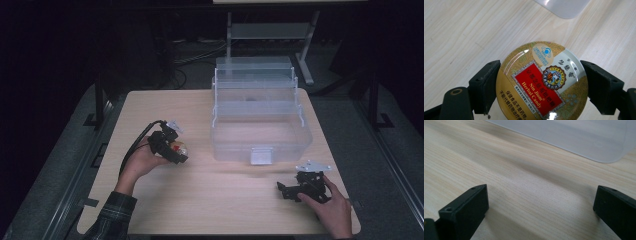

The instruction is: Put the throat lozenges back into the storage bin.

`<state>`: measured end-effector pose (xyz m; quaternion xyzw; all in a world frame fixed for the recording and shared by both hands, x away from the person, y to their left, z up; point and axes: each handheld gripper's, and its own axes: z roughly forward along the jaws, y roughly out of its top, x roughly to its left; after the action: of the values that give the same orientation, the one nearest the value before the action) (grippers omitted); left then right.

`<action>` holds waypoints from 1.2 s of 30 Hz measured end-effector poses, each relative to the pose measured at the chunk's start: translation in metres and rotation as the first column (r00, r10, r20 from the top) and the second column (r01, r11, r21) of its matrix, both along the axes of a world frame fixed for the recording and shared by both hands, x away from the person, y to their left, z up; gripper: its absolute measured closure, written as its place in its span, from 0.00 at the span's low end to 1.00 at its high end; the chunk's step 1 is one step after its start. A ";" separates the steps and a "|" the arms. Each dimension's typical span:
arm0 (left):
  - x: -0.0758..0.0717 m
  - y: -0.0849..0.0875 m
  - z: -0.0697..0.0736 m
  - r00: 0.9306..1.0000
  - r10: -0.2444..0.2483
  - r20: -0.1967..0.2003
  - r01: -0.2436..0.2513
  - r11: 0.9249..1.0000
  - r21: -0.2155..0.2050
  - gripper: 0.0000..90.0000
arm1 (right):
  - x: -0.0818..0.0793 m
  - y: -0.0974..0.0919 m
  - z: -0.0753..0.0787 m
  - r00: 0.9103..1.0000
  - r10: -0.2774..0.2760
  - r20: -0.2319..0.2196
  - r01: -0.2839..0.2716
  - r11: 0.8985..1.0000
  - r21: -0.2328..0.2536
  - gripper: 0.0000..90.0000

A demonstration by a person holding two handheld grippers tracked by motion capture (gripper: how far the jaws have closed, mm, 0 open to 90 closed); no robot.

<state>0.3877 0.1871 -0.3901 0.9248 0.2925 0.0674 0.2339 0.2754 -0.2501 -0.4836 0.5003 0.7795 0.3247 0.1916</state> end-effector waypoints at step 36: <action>0.002 -0.039 0.036 0.996 -0.084 0.030 0.084 0.996 -0.012 0.22 | 0.000 0.000 0.000 1.000 0.000 0.000 0.000 1.000 -0.001 0.00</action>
<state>0.3899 0.1485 -0.3544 0.9336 0.2504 0.0694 0.2469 0.2753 -0.2501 -0.4836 0.5002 0.7796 0.3244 0.1916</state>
